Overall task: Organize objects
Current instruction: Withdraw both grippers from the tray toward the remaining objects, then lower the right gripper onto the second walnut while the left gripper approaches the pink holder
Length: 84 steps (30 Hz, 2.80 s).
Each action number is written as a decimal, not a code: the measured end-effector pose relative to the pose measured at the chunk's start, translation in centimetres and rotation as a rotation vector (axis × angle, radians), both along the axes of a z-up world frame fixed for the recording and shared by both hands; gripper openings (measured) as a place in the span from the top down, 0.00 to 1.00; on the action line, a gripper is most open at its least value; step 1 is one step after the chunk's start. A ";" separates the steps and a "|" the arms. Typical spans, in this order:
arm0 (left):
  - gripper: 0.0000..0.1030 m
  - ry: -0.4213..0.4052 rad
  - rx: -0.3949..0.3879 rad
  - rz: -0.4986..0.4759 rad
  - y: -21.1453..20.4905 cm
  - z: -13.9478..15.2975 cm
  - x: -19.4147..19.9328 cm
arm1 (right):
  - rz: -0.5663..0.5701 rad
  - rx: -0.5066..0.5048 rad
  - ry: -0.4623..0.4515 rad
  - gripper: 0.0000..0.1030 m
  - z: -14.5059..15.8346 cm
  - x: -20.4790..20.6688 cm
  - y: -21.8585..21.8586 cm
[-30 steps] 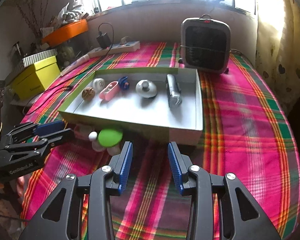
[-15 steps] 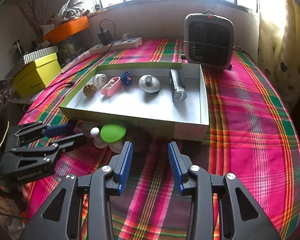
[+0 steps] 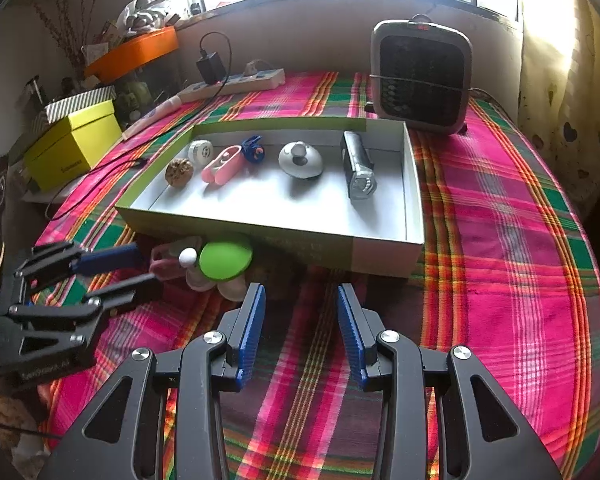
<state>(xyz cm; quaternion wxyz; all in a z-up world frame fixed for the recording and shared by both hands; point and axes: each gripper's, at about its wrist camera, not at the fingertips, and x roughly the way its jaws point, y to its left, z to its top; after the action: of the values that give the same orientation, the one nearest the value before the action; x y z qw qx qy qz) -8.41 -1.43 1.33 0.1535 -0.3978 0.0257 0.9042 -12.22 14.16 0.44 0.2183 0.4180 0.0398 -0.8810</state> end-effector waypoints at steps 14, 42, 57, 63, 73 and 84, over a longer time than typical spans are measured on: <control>0.63 -0.047 -0.034 -0.009 0.8 -0.9 -1.8 | 0.038 0.002 -0.037 0.58 -0.9 -0.8 -1.2; 0.76 -0.049 -0.022 0.016 0.5 -0.9 -1.9 | 0.036 0.057 -0.006 0.70 -1.0 -0.4 -1.8; 0.83 -0.051 -0.003 0.038 -0.2 -1.0 -0.4 | -0.010 0.066 -0.022 0.70 -0.8 1.6 1.1; 0.82 -0.053 0.013 0.048 -0.5 -0.8 -0.4 | -0.018 0.058 -0.026 0.70 -0.8 2.1 2.0; 0.68 -0.061 -0.004 0.051 -0.3 -0.9 -1.1 | -0.004 0.017 -0.028 0.48 -0.9 1.9 2.1; 0.66 -0.051 -0.070 0.061 0.8 -0.9 -2.0 | -0.020 0.091 0.001 0.48 -1.2 1.0 1.3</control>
<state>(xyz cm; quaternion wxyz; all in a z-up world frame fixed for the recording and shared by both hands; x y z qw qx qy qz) -10.36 -0.67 0.42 0.1126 -0.4263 0.0410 0.8966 -11.22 15.43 -0.74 0.1904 0.4274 0.0757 -0.8805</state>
